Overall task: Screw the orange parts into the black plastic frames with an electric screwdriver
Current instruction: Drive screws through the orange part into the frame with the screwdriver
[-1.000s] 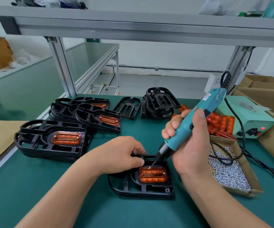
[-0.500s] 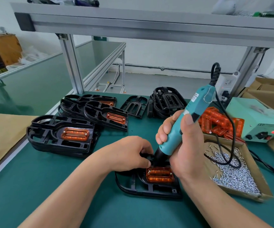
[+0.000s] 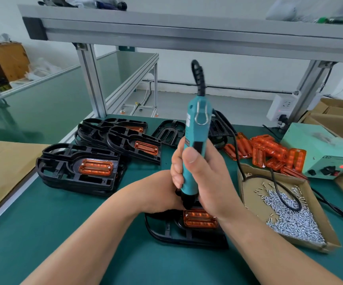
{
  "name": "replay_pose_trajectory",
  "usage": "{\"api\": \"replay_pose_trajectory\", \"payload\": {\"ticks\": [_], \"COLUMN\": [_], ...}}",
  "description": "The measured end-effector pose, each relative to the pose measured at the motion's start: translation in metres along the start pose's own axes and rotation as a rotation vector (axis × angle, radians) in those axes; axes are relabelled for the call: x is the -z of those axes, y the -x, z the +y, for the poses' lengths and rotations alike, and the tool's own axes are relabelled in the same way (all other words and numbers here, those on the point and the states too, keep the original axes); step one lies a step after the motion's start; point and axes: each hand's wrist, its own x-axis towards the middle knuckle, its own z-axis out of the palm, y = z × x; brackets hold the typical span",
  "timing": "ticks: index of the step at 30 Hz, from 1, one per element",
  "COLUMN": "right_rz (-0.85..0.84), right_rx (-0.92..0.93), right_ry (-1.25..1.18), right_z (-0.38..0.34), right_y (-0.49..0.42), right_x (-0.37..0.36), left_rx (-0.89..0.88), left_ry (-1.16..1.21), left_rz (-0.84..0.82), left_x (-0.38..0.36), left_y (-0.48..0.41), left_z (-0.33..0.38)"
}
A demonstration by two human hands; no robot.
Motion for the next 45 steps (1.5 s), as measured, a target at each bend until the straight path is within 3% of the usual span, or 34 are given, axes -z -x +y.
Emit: {"api": "replay_pose_trajectory", "payload": {"ticks": [16, 26, 32, 40, 45], "right_rz": [-0.103, -0.062, 0.055, 0.485, 0.55], "right_rx": [-0.013, 0.013, 0.132, 0.106, 0.1], "right_ry": [-0.048, -0.054, -0.238, -0.309, -0.335], "right_z": [0.009, 0.008, -0.016, -0.021, -0.017], "right_y": [-0.002, 0.003, -0.004, 0.003, 0.007], "right_x": [-0.008, -0.003, 0.01, 0.067, 0.083], "left_rx": [-0.021, -0.027, 0.049, 0.047, 0.074], "left_ry": [-0.1, -0.106, -0.034, -0.172, -0.271], "left_rz": [0.003, 0.001, -0.002, -0.017, 0.013], "left_x": [0.0, 0.0, 0.0, 0.003, 0.013], "left_y": [0.0, 0.0, -0.004, -0.002, 0.001], "left_z": [-0.004, -0.001, -0.004, -0.007, -0.011]}}
